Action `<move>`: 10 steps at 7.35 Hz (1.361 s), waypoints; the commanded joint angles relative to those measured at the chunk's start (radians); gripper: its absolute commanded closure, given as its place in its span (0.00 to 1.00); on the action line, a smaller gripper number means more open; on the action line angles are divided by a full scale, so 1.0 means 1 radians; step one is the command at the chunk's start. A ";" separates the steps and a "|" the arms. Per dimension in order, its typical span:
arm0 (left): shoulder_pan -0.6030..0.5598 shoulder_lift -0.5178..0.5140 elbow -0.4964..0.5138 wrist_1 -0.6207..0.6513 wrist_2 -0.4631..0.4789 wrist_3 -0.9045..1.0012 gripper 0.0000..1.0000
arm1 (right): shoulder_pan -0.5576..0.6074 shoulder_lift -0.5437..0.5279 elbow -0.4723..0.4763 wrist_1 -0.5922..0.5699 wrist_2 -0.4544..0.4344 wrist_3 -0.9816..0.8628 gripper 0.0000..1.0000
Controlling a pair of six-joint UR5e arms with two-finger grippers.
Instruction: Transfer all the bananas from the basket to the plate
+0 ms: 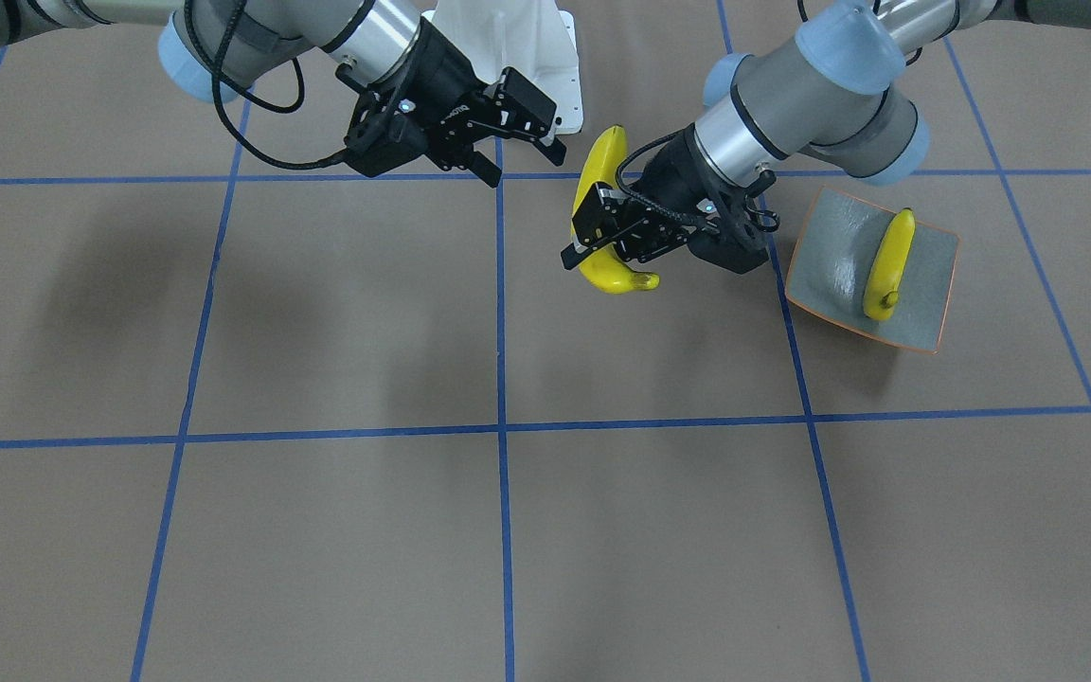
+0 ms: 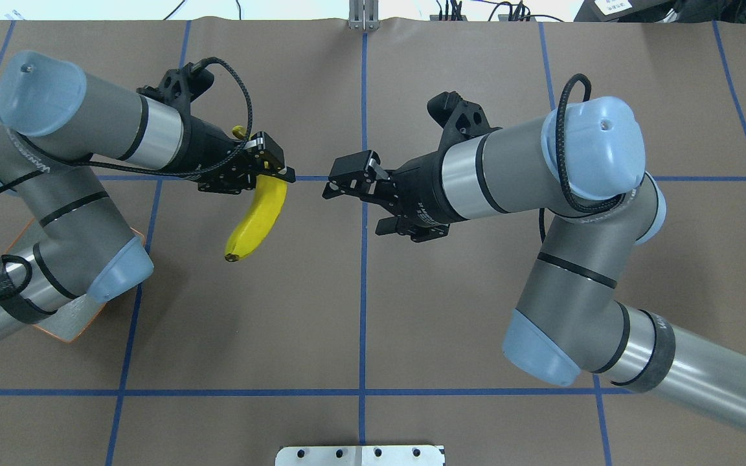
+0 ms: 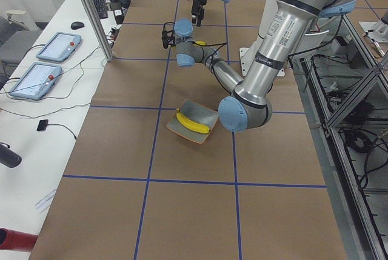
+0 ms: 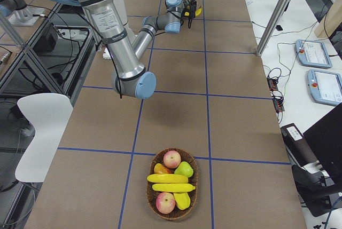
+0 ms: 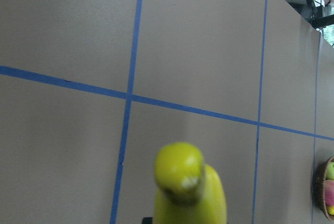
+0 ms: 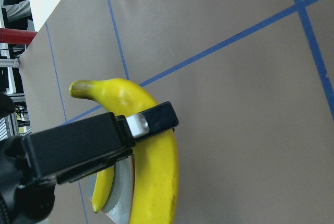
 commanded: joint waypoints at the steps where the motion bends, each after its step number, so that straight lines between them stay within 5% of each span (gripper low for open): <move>1: -0.080 0.088 -0.020 0.130 -0.065 0.273 1.00 | 0.002 -0.042 0.013 0.000 -0.045 -0.003 0.00; 4: -0.069 0.321 -0.068 0.143 0.015 0.513 1.00 | 0.001 -0.056 0.005 0.001 -0.048 -0.002 0.00; 6: -0.074 0.365 -0.088 0.192 0.033 0.633 1.00 | -0.002 -0.055 0.004 0.001 -0.061 -0.002 0.00; 9: -0.043 0.400 -0.270 0.556 0.196 0.836 1.00 | -0.004 -0.056 -0.002 0.001 -0.079 -0.003 0.00; 10: -0.040 0.401 -0.269 0.563 0.216 0.836 1.00 | -0.004 -0.056 -0.002 0.001 -0.079 -0.003 0.00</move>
